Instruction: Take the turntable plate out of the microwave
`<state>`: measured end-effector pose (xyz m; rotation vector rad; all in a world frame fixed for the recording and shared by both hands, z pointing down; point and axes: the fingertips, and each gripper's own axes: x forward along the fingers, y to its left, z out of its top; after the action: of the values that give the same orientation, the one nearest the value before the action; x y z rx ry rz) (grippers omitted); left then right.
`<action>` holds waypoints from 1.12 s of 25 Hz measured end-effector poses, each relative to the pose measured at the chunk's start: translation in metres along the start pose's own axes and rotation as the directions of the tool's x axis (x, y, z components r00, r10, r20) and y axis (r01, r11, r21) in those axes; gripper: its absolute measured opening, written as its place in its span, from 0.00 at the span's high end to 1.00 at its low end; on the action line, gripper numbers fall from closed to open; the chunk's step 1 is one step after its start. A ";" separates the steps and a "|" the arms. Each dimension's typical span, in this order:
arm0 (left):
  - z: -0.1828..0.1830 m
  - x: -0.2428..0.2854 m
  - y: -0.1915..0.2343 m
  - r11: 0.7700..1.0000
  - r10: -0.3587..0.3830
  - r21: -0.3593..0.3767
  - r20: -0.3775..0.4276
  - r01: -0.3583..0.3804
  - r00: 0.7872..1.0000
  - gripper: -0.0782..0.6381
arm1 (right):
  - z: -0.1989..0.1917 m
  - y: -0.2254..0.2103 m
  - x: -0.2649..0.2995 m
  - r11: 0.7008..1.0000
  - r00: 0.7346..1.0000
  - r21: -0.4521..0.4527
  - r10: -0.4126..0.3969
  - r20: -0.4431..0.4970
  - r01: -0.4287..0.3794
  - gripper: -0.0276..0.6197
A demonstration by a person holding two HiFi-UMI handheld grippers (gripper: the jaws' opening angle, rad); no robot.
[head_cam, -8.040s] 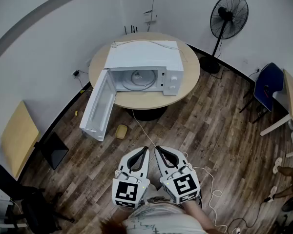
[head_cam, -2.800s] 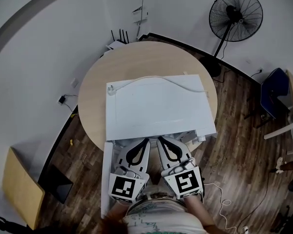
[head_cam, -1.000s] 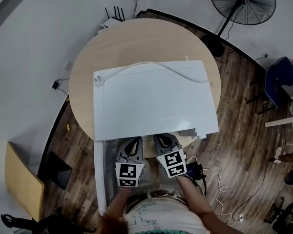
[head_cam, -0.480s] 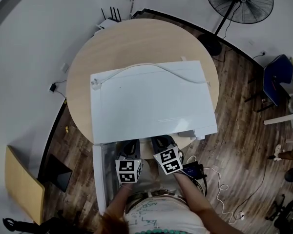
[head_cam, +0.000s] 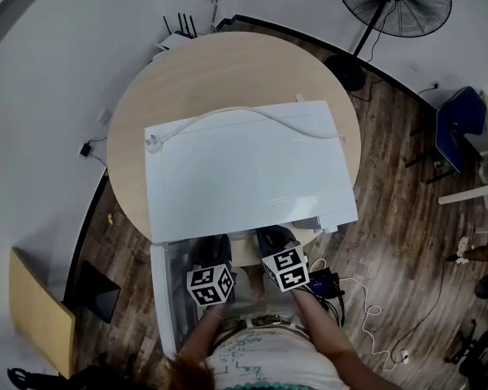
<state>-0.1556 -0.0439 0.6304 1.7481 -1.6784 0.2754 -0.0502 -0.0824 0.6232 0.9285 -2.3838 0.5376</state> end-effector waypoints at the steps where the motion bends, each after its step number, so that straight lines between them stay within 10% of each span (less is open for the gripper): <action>1: -0.003 0.001 0.001 0.999 -0.001 -0.033 -0.008 0.000 1.000 0.66 | 0.000 -0.001 -0.002 1.000 1.000 0.005 -0.003 0.000 0.003 0.97; 6: -0.013 0.008 0.008 0.972 0.024 -0.234 -0.029 -0.031 0.999 0.53 | -0.004 -0.006 -0.011 1.000 1.000 0.024 -0.004 0.009 0.004 0.97; 13: -0.020 0.029 0.013 0.850 0.052 -0.522 -0.057 -0.074 0.997 0.49 | -0.011 -0.015 -0.029 0.998 1.000 0.054 -0.018 0.021 0.017 0.97; 21: -0.021 0.046 0.027 0.701 0.121 -0.698 -0.083 -0.144 0.989 0.49 | -0.015 -0.035 -0.046 0.994 0.997 0.086 -0.065 0.033 0.062 0.97; 28: -0.023 0.045 0.028 0.668 0.113 -0.729 -0.098 -0.149 0.989 0.54 | -0.019 -0.042 -0.050 0.992 0.997 0.104 -0.077 0.028 0.074 0.97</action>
<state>-0.1691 -0.0643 0.6830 0.9958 -1.5667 -0.2853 0.0169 -0.0766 0.6154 1.0755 -2.3567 0.6259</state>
